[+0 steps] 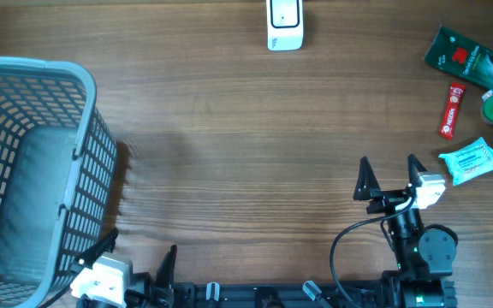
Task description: Scan the item barcode
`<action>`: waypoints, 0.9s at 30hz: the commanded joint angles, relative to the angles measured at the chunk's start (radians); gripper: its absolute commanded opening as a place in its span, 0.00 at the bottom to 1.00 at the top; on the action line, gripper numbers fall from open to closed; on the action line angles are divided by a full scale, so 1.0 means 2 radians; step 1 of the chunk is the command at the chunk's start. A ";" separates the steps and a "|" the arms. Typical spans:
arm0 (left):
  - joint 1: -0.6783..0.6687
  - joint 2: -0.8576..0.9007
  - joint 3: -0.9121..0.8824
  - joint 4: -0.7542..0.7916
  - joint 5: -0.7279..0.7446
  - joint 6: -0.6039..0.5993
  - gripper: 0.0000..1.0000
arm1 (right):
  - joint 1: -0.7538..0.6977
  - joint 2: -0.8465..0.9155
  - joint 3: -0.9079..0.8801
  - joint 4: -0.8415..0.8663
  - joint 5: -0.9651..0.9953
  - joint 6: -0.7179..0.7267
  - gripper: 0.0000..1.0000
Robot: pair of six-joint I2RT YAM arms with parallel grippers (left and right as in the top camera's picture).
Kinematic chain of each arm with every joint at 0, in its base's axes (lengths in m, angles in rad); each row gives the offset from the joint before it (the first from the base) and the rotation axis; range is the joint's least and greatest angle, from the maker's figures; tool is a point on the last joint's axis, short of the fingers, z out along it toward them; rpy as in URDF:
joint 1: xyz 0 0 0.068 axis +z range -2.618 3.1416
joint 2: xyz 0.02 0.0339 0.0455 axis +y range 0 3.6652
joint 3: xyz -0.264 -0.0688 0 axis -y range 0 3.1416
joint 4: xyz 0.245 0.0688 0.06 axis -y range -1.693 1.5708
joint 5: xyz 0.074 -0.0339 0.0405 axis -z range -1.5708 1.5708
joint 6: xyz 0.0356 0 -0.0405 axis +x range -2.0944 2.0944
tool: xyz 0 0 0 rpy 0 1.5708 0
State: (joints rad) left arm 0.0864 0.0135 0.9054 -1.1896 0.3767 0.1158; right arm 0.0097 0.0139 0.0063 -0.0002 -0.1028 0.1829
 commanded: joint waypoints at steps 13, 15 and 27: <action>-0.009 -0.005 -0.160 0.222 -0.009 -0.001 1.00 | -0.004 0.002 0.000 0.001 0.010 0.005 1.00; -0.009 -0.005 -0.245 0.337 -0.009 -0.030 1.00 | -0.004 0.002 0.000 0.001 0.010 0.005 1.00; -0.009 -0.005 -0.417 0.532 -0.104 -0.062 1.00 | -0.004 0.002 0.000 0.001 0.010 0.005 0.99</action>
State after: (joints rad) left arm 0.0734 0.0139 0.0956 -0.1329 0.2737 0.0090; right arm 0.0097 0.0185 0.0063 -0.0006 -0.0994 0.1829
